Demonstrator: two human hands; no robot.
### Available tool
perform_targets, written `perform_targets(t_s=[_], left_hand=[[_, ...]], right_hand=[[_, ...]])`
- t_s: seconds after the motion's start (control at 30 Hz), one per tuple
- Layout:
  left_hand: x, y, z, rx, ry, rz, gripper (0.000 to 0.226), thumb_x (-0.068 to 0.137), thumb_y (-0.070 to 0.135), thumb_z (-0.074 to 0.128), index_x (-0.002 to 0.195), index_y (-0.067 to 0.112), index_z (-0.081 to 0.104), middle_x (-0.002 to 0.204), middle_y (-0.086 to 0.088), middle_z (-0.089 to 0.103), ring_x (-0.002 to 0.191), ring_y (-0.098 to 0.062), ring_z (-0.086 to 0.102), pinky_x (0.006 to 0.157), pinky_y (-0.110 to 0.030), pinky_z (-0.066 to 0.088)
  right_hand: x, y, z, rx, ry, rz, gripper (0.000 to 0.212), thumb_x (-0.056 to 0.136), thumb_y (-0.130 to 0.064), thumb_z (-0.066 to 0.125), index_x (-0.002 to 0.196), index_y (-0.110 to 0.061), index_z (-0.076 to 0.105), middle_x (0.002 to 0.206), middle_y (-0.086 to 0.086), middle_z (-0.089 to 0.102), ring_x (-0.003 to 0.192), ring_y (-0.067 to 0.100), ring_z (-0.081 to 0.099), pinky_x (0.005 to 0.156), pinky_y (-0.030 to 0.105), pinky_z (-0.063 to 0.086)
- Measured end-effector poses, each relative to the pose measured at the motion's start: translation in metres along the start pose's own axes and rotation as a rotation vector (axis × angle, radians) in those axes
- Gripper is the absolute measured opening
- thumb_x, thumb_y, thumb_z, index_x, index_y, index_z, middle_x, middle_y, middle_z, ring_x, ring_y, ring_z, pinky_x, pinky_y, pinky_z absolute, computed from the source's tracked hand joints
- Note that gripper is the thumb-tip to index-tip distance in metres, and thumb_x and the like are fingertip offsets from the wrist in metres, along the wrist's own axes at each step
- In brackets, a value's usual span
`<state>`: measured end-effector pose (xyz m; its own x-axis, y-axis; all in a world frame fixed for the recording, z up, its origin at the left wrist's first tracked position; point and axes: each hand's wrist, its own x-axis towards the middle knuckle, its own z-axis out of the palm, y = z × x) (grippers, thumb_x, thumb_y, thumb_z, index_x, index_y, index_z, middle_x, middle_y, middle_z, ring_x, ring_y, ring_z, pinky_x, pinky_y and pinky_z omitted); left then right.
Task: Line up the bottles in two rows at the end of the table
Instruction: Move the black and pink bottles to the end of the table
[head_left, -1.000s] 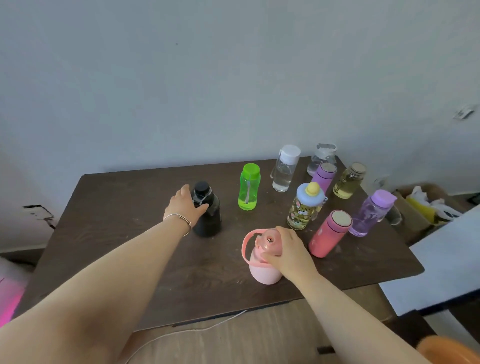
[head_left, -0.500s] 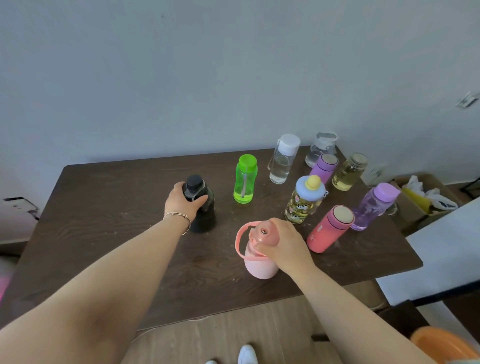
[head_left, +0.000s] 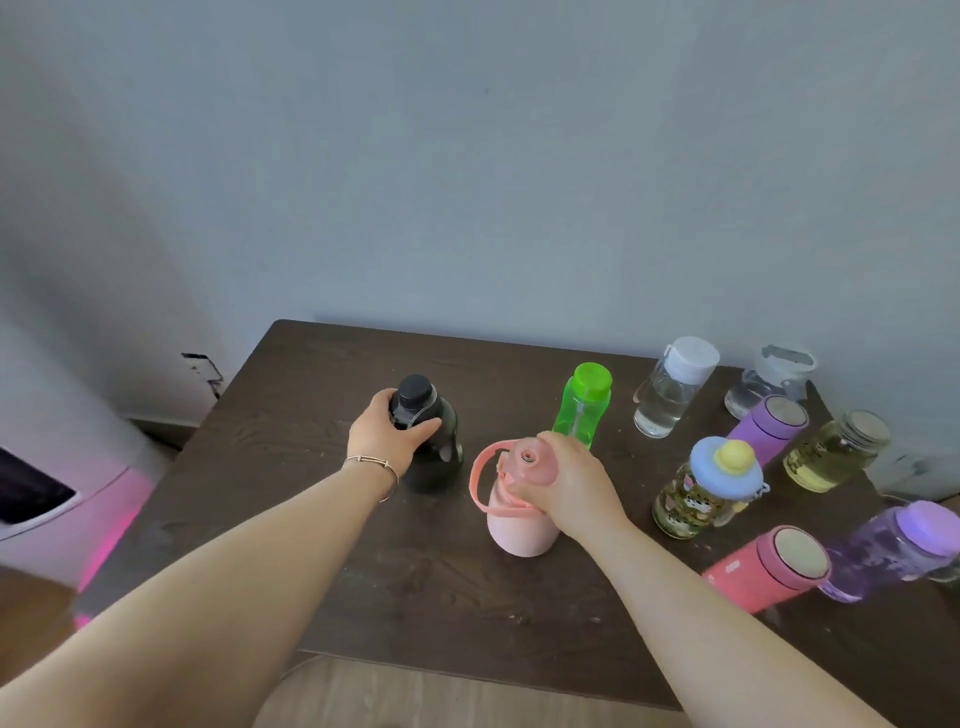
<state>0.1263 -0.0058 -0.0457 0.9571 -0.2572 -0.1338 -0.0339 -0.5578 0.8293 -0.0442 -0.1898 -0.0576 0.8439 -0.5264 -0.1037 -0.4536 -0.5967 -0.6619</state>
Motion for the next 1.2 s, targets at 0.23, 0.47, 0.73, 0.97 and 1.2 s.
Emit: perform_targets(t_s=[0.23, 0.47, 0.73, 0.97, 1.2], left_hand=[[0.045, -0.026, -0.073, -0.029, 0.071, -0.011, 0.063, 0.073, 0.040, 0.082, 0.128, 0.027, 0.053, 0.107, 0.007, 0.065, 0.096, -0.018, 0.061, 0.081, -0.029, 0.048], [0.120, -0.055, -0.140, -0.037, 0.056, 0.022, 0.063, 0.073, 0.037, 0.082, 0.127, 0.025, 0.053, 0.110, 0.004, 0.065, 0.097, -0.020, 0.059, 0.085, -0.031, 0.048], [0.217, -0.082, -0.200, 0.030, -0.071, 0.084, 0.063, 0.071, 0.041, 0.082, 0.125, 0.028, 0.053, 0.107, 0.006, 0.068, 0.094, -0.021, 0.062, 0.079, -0.032, 0.049], [0.282, -0.086, -0.206, -0.007, -0.120, 0.105, 0.048, 0.071, 0.034, 0.083, 0.111, 0.027, 0.056, 0.099, 0.004, 0.066, 0.092, -0.023, 0.062, 0.083, -0.037, 0.052], [0.329, -0.086, -0.188, -0.035, -0.124, 0.078, 0.055, 0.070, 0.033, 0.083, 0.117, 0.026, 0.056, 0.101, 0.003, 0.065, 0.094, -0.023, 0.062, 0.084, -0.038, 0.052]], right_hand=[[0.062, -0.080, 0.021, -0.033, 0.005, -0.065, 0.056, 0.066, -0.059, 0.074, 0.111, -0.033, 0.056, 0.109, -0.006, 0.054, 0.093, 0.017, 0.053, 0.072, 0.031, 0.040], [0.109, -0.147, 0.068, 0.035, 0.083, -0.028, 0.061, 0.065, -0.061, 0.076, 0.115, -0.032, 0.057, 0.112, -0.007, 0.056, 0.098, 0.016, 0.056, 0.072, 0.030, 0.043], [0.155, -0.213, 0.119, 0.093, 0.154, 0.105, 0.054, 0.066, -0.059, 0.076, 0.109, -0.034, 0.057, 0.109, -0.008, 0.058, 0.097, 0.015, 0.058, 0.067, 0.029, 0.045], [0.209, -0.241, 0.136, 0.081, 0.200, 0.137, 0.046, 0.068, -0.050, 0.079, 0.103, -0.027, 0.058, 0.106, -0.008, 0.059, 0.097, 0.017, 0.057, 0.068, 0.031, 0.044], [0.276, -0.245, 0.151, 0.029, 0.186, 0.140, 0.063, 0.069, -0.049, 0.080, 0.120, -0.022, 0.056, 0.116, -0.002, 0.059, 0.101, 0.018, 0.056, 0.070, 0.029, 0.040]])
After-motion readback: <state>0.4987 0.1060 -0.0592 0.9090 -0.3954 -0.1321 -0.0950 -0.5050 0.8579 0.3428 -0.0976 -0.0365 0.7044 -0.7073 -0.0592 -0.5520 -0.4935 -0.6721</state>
